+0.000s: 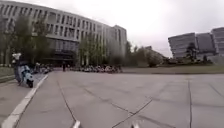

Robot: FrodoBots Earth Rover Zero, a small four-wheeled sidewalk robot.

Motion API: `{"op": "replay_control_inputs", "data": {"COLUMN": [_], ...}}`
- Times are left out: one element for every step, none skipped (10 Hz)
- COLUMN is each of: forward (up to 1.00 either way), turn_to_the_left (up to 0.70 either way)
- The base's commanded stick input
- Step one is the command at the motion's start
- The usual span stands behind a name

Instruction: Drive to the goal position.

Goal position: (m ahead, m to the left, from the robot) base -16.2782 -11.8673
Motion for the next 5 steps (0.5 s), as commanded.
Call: {"op": "replay_control_inputs", "data": {"forward": [0.7, 0.7, 0.7, 0.7, 0.7], "turn_to_the_left": [-0.34, -0.33, -0.33, -0.33, -0.33]}}
